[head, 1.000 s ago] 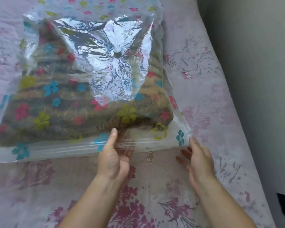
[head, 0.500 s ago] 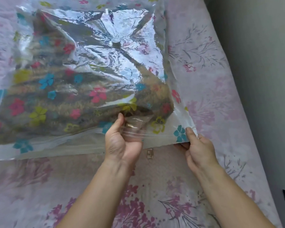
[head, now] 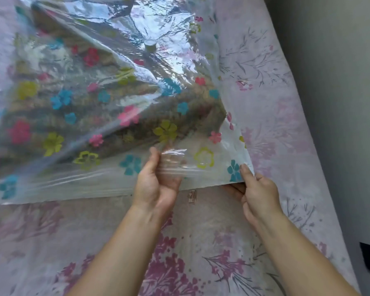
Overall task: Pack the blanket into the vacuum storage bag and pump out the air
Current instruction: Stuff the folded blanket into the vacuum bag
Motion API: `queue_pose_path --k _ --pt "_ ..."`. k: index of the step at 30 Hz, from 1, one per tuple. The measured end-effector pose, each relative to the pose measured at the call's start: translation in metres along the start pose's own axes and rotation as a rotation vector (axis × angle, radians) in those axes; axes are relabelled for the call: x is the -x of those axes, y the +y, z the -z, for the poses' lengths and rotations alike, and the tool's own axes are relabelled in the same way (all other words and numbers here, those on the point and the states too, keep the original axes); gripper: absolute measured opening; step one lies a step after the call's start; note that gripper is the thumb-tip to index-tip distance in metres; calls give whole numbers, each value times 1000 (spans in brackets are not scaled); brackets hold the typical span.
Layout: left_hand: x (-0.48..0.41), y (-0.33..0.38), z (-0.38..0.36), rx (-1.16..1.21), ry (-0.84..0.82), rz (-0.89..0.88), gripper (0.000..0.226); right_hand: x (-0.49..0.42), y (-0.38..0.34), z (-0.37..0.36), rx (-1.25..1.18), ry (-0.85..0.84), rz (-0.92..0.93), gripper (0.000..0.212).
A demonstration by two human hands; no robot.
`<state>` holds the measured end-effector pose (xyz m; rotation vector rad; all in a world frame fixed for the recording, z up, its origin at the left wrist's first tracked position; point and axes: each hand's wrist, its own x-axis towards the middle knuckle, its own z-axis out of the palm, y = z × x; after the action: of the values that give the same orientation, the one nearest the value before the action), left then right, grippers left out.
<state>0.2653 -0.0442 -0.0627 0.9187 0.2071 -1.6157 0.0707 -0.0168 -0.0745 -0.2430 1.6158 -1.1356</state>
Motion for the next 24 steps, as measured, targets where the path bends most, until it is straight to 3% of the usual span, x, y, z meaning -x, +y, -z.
queue_pose_path --k 5,11,18,21,24 --pt "16 1 24 -120 133 -85 47 0 1 -1 32 16 6 18" --pt "3 80 36 111 157 -340 49 0 0 -3 5 14 -8 17" --pt "8 88 44 -33 127 -341 33 17 9 -24 -283 -41 -79 31" --pt "11 95 50 -44 171 -372 37 20 13 -33 -320 9 -81 25" --pt "13 102 55 -48 113 -361 24 14 5 -36 -343 117 -86 27"
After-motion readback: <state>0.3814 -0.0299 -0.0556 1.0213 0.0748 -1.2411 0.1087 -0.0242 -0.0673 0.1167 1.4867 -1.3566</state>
